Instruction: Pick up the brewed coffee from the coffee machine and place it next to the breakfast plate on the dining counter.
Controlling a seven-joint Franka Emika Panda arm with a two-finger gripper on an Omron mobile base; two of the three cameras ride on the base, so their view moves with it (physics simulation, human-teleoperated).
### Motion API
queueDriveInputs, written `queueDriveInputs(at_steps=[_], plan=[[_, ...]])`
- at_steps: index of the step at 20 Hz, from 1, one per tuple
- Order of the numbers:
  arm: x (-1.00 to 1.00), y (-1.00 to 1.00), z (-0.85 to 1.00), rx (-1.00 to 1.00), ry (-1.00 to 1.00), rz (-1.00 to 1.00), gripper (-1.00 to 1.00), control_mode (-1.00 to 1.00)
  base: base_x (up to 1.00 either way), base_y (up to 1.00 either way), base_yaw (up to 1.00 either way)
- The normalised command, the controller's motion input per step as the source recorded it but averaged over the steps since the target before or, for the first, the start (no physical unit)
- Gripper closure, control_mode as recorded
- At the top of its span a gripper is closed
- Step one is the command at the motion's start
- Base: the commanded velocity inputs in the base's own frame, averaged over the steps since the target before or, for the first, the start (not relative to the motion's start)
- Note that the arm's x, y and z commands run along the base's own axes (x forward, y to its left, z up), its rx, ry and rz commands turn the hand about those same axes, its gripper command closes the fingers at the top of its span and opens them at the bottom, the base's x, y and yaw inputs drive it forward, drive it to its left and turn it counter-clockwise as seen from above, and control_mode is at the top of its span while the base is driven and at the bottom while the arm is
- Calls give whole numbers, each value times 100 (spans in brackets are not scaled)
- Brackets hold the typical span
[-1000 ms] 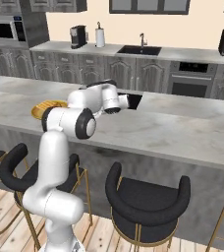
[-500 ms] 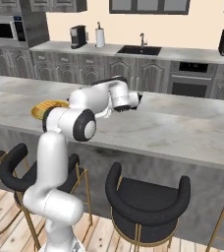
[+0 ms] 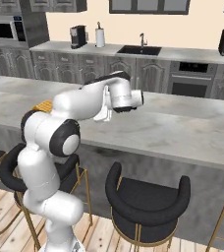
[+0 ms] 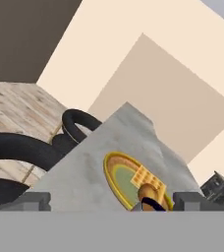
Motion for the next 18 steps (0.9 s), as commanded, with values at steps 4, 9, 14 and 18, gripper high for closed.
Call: queueDriveInputs(at_steps=[4,9,14,18], plan=[[-100,0,37,0,-29,0,-100,-100,0,0,0],[-100,0,19,-2,-23,0,-100,-100,0,0,0],[-100,0,17,-5,-20,0,-100,-100,0,0,0],[-100,0,15,-6,-21,0,-100,-100,0,0,0]])
